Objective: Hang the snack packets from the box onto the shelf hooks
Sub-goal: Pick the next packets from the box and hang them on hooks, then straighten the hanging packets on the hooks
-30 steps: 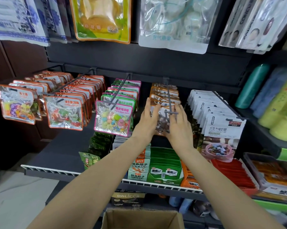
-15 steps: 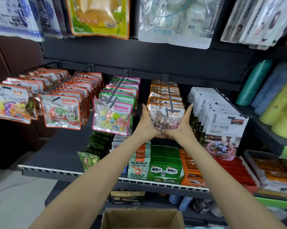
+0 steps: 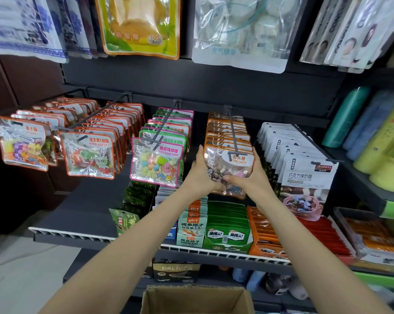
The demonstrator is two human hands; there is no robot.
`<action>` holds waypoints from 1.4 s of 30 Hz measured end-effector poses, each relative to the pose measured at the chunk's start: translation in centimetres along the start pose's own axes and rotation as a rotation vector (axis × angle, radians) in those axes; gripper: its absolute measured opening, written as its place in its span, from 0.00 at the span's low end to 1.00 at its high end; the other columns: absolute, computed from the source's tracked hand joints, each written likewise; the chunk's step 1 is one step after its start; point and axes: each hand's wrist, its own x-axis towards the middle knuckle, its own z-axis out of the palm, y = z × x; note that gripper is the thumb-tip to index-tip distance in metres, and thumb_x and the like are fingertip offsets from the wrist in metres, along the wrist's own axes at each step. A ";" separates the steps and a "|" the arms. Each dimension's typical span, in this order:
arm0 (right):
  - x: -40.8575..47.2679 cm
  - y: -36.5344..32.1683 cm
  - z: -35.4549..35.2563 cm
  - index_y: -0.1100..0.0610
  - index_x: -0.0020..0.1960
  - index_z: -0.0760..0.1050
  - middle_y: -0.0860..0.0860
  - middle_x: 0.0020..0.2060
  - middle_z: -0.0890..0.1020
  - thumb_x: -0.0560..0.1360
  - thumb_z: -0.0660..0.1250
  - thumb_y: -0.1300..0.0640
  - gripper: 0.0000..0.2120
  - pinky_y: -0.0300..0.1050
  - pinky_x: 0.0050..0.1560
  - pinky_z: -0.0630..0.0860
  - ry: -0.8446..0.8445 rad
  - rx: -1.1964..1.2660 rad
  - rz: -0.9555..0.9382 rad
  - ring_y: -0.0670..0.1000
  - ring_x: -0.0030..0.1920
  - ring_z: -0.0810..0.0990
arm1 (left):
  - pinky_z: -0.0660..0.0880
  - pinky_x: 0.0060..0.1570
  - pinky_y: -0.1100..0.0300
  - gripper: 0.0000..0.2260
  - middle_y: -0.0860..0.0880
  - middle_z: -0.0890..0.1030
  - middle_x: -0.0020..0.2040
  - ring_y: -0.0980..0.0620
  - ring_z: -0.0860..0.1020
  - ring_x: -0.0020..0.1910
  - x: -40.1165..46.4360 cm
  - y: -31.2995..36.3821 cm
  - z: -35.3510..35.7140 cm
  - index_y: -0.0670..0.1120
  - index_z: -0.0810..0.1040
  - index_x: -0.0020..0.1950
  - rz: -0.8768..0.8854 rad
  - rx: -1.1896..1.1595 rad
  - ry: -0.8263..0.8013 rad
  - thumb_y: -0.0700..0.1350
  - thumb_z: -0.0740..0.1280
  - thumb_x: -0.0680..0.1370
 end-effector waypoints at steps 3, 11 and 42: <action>0.1 -0.6 -0.4 0.49 0.76 0.48 0.42 0.62 0.73 0.66 0.76 0.63 0.50 0.39 0.62 0.69 -0.021 0.063 0.052 0.42 0.62 0.72 | 0.68 0.67 0.46 0.46 0.47 0.62 0.74 0.46 0.67 0.70 -1.6 3.1 -0.8 0.54 0.41 0.77 -0.053 -0.180 0.027 0.45 0.70 0.71; 1.6 -1.4 -1.5 0.51 0.77 0.41 0.50 0.67 0.71 0.71 0.71 0.64 0.48 0.50 0.67 0.68 -0.161 0.235 0.138 0.49 0.64 0.72 | 0.74 0.56 0.52 0.35 0.43 0.70 0.70 0.44 0.72 0.65 -0.2 5.0 -1.1 0.47 0.57 0.76 -0.065 -0.479 -0.003 0.51 0.61 0.70; -6.6 -6.7 -5.5 0.57 0.52 0.79 0.52 0.44 0.82 0.77 0.59 0.64 0.11 0.33 0.35 0.76 0.301 -0.346 -0.065 0.53 0.42 0.81 | 0.74 0.50 0.58 0.09 0.51 0.78 0.49 0.54 0.75 0.47 -9.6 13.3 0.0 0.46 0.77 0.57 0.550 0.386 0.234 0.43 0.62 0.78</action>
